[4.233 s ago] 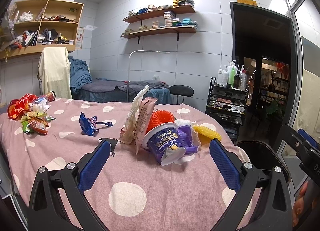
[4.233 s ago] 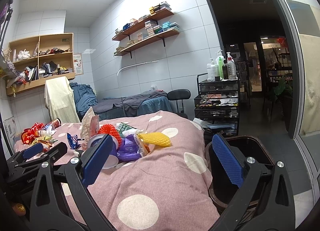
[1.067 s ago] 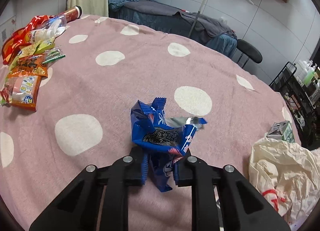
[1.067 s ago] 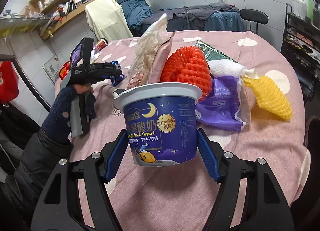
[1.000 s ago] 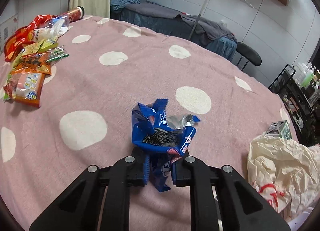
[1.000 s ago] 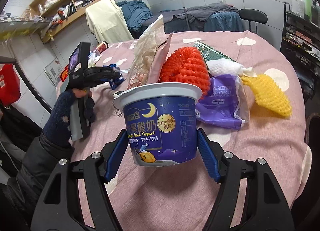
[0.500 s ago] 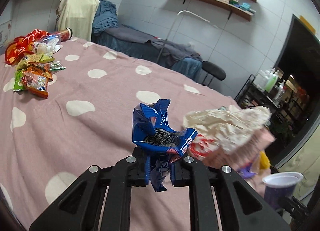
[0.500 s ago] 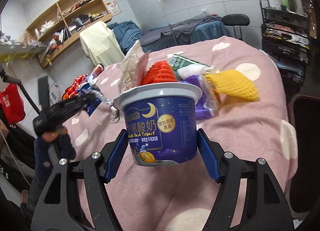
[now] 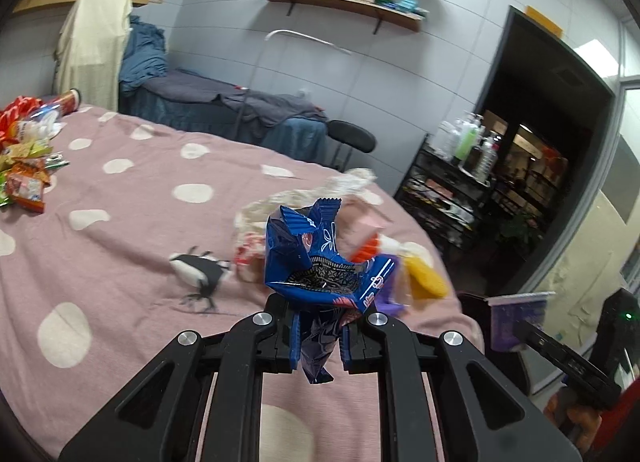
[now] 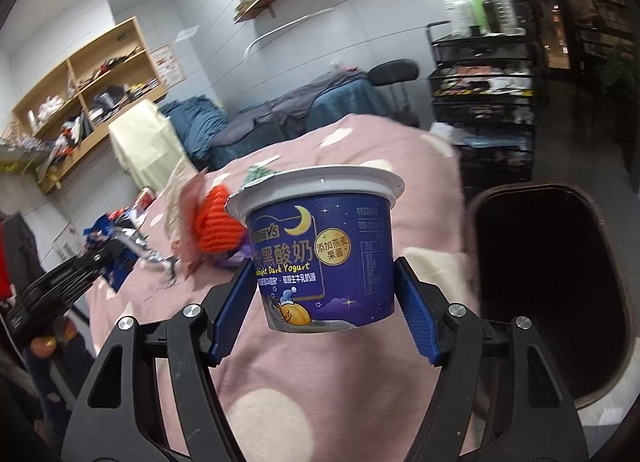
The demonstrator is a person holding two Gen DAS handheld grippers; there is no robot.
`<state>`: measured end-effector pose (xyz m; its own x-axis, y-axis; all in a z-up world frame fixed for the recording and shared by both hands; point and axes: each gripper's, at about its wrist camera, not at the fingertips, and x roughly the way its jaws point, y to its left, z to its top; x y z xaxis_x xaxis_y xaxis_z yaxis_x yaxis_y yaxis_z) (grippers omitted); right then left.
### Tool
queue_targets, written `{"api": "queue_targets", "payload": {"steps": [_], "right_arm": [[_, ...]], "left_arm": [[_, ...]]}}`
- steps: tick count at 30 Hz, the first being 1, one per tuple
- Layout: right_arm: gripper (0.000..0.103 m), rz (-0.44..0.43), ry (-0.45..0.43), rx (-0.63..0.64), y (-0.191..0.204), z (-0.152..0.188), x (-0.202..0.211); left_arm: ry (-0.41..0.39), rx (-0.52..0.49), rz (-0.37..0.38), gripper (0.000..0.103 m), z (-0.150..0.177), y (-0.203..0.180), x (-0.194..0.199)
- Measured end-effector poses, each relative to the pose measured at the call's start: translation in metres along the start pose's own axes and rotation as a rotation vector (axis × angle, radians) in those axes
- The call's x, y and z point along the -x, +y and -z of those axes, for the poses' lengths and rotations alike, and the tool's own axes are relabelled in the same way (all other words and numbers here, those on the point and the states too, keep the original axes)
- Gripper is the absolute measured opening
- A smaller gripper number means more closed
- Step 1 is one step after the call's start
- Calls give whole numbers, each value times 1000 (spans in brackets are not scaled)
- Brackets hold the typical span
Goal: Collect trash
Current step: 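Carry the yogurt cup with the right tool into the bin and release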
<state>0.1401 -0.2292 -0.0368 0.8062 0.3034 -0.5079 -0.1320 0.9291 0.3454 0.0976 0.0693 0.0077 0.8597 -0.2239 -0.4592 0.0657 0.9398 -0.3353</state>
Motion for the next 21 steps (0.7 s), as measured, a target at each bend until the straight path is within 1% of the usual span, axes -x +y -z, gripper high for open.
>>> {"api": "queue_targets", "payload": {"steps": [5, 7, 8, 11, 13, 15, 17, 21], "right_arm": [[69, 133, -35, -54, -45, -3, 6], [70, 212, -27, -90, -68, -5, 3], [70, 244, -15, -116, -82, -6, 0], [70, 290, 23, -185, -113, -5, -10], [69, 333, 74, -219, -135, -3, -22], [69, 346, 124, -248, -153, -1, -33], [70, 371, 174, -261, -166, 1, -45], [70, 414, 255, -251, -177, 6, -65]], "left_arm": [[16, -54, 86, 14, 6, -36, -7], [25, -78, 120, 14, 10, -50, -10], [30, -87, 134, 14, 11, -55, -11], [47, -117, 177, 14, 14, -74, -17], [58, -134, 202, 14, 17, -85, -21], [69, -153, 223, 14, 19, -95, -27], [83, -168, 241, 14, 21, -104, -34], [112, -194, 270, 14, 24, -118, -47]]}}
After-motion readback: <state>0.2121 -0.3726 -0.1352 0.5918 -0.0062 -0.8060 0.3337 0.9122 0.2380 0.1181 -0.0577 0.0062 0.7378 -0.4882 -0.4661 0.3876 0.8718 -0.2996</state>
